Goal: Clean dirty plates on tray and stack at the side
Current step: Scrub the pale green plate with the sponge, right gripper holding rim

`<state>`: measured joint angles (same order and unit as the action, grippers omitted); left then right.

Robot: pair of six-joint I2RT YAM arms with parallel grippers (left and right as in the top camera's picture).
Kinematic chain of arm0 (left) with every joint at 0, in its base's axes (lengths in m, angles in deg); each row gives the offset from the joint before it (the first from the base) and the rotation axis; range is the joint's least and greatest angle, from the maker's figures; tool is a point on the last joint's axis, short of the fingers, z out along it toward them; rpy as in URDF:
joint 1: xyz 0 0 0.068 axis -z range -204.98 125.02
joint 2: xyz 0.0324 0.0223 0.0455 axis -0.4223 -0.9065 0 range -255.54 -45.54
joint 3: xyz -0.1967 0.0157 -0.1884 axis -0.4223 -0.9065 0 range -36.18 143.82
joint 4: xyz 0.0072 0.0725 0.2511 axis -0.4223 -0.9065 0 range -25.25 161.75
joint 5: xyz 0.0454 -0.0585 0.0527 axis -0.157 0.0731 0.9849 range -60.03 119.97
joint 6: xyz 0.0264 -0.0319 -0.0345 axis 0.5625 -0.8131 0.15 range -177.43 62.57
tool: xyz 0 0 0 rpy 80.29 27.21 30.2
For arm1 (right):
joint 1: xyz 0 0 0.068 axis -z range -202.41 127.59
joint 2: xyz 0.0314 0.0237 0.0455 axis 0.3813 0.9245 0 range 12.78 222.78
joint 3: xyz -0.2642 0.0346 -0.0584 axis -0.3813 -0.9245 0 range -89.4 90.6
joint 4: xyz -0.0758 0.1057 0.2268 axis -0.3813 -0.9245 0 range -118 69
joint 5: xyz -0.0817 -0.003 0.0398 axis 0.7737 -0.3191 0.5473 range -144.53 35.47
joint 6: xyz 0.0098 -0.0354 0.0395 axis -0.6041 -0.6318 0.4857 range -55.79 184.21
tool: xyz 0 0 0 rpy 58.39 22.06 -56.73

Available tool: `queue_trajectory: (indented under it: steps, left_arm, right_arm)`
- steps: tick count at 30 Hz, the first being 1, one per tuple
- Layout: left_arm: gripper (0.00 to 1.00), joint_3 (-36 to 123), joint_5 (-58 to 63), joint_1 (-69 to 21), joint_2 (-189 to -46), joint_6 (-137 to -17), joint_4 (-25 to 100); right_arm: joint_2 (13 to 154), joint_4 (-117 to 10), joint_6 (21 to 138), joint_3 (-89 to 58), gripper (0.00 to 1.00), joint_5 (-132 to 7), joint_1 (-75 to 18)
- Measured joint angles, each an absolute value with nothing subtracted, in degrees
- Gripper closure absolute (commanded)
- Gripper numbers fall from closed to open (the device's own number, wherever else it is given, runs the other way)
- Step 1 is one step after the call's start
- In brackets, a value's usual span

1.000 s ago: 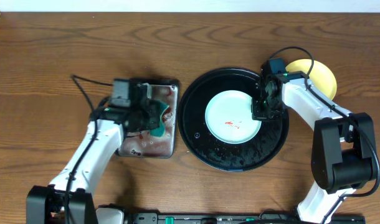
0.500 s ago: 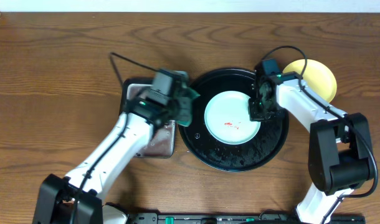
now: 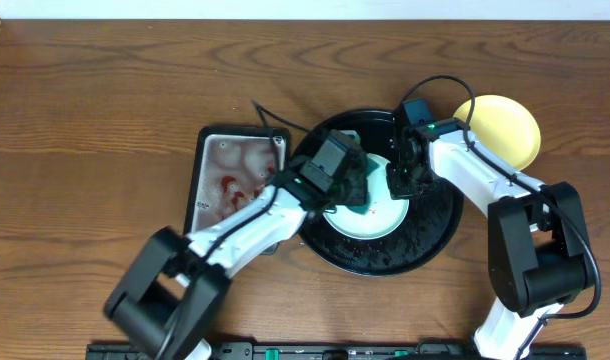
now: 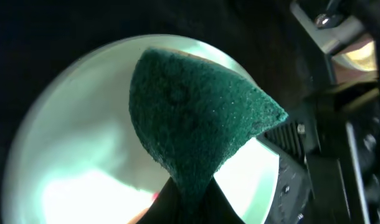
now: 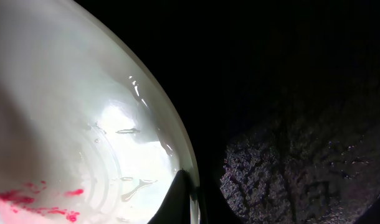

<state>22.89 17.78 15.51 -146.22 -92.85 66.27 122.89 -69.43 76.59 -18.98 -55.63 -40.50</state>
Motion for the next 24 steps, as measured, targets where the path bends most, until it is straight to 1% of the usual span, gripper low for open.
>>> queue_trajectory:
  steps: [7, 16, 19, 24]
  left_arm:
    - [0.93, 22.89, 16.38, 16.71, -151.36, -98.36, 68.17]
    - [0.93, 24.51, 22.74, 15.64, -150.35, -94.77, 56.06]
    - [0.92, 24.42, 24.56, 14.27, -148.82, -93.38, 55.12]
    - [0.93, 24.16, 26.11, 13.89, -144.91, -93.27, 58.34]
  right_arm:
    - [122.89, -69.43, 76.57, -18.98, 0.99, -55.70, -40.50]
    - [122.89, -69.51, 76.55, -19.01, 0.99, -57.62, -40.70]
    - [122.89, -69.58, 76.55, -19.01, 0.99, -57.73, -40.70]
    - [122.89, -69.58, 76.55, -19.01, 0.99, -57.73, -40.70]
